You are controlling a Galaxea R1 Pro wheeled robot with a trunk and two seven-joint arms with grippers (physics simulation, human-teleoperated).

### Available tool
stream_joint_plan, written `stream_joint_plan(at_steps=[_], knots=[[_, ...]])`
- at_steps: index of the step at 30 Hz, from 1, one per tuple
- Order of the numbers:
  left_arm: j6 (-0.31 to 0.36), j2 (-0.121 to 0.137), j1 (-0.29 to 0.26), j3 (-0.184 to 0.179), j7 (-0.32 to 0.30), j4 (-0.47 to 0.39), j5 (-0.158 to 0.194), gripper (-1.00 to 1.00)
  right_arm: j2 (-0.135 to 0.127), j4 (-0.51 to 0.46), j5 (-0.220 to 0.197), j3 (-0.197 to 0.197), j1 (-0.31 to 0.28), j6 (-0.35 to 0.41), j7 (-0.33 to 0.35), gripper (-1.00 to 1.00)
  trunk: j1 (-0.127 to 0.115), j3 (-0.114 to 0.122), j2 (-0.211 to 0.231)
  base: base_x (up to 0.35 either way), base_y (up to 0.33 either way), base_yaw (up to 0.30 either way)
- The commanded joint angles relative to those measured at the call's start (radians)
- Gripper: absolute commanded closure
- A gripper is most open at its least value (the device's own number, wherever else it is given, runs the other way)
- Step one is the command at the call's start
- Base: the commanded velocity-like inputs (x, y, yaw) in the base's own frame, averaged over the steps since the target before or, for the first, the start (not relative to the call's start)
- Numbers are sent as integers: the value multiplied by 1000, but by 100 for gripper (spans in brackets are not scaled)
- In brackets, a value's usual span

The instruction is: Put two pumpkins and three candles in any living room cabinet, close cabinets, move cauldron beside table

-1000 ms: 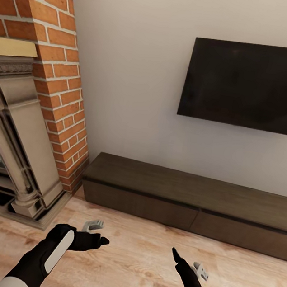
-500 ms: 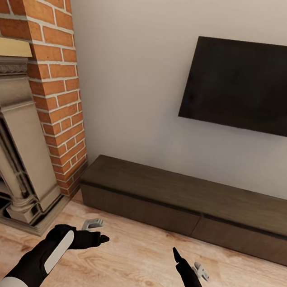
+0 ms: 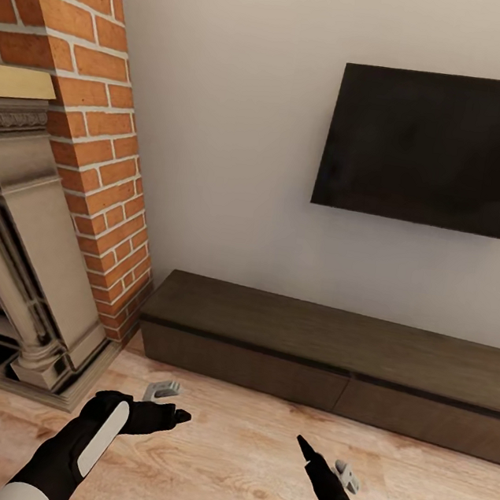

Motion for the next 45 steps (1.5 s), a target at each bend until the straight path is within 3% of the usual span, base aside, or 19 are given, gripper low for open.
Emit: stream_joint_plan(at_steps=[1,9,20,25,31,45], knots=[[3,1,-1,-1,-5,-1,-5,-100,0,1,-16,5,-1,-3,-1,-100,0,-1,0,0,0,0],[3,1,-1,-1,-5,-1,-5,-100,-3,-5,-44,7,-1,33,2,-100,0,-1,0,0,0,0],[3,-1,-1,-2,-5,-1,-5,-100,-3,-5,-45,8,-1,33,1,-100,0,-1,0,1,0,0],[-25,5,22,-4,23,-29,5,-100,-4,10,-27,14,2,31,1,-100,0,-1,-1,0,0,0],[-14,5,0,8,-10,-43,7,-100,-1,35,-29,13,-2,30,-2,-100,0,-1,-1,0,0,0],[60,1,-2,7,-14,-42,6,-100,1,41,-30,13,-2,30,-2,-100,42,-35,-78,0,0,0]])
